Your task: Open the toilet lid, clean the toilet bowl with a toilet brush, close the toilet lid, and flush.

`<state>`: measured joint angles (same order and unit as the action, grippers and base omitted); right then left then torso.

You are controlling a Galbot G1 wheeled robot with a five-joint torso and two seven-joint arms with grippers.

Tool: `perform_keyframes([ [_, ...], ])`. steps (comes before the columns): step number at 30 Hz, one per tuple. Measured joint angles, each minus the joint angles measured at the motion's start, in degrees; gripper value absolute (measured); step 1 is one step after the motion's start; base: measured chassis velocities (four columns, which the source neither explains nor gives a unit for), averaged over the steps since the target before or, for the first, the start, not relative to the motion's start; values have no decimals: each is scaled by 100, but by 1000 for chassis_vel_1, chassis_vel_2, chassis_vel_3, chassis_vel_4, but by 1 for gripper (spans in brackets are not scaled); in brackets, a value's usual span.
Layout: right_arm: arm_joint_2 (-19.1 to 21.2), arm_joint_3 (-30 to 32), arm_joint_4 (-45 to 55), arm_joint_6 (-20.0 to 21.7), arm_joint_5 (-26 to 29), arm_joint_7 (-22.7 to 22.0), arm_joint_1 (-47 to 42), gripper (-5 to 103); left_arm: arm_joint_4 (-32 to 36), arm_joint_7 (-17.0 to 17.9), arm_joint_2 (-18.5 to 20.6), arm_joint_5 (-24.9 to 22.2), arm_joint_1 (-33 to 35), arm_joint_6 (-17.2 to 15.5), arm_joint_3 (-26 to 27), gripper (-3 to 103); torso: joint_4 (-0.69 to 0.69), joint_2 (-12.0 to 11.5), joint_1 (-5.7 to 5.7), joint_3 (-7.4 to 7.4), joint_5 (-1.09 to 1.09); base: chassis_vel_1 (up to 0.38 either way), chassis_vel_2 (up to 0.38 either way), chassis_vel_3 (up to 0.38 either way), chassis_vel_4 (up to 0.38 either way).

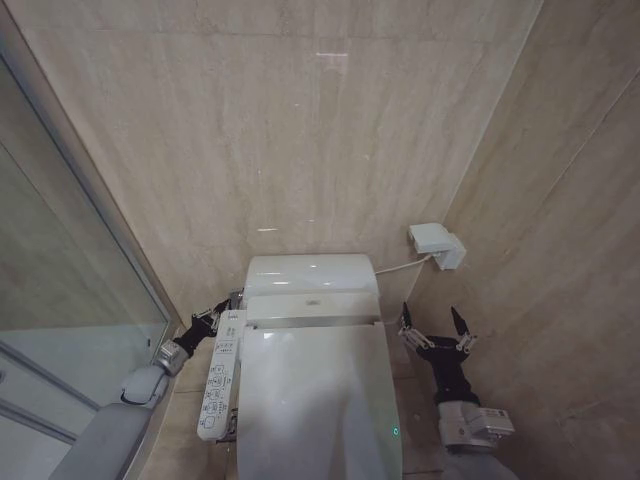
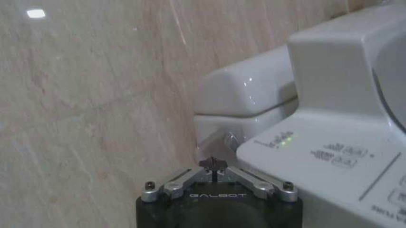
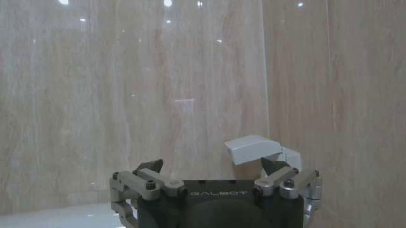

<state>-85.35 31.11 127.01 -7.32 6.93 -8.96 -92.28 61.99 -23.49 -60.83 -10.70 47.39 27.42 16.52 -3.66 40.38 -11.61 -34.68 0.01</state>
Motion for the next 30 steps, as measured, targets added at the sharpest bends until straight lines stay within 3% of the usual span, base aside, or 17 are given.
perform_keyframes([
  [12, 5, -2, 0, 1, 0, 2, 0, 100, -399, -10, -15, -3, -351, 9, -142, 0, 1, -1, 0, -1, -5, 0, 0, 0, 0],
  [13, -3, -1, 0, -1, 0, 0, -3, 100, -410, 19, -26, -9, -373, 4, -137, 0, -10, -2, -2, -1, -2, 0, 0, 0, 0],
  [15, -1, -1, 0, 1, 0, 1, 0, 100, -425, 19, -54, -8, -370, 0, -148, 0, -3, -3, -4, -3, -6, 0, 0, 0, 0],
  [30, 1, -1, 0, 0, 0, 0, 0, 100, -364, 27, -123, -8, -300, 0, -101, 0, 0, -2, -2, -1, 1, 0, 0, 0, 0],
])
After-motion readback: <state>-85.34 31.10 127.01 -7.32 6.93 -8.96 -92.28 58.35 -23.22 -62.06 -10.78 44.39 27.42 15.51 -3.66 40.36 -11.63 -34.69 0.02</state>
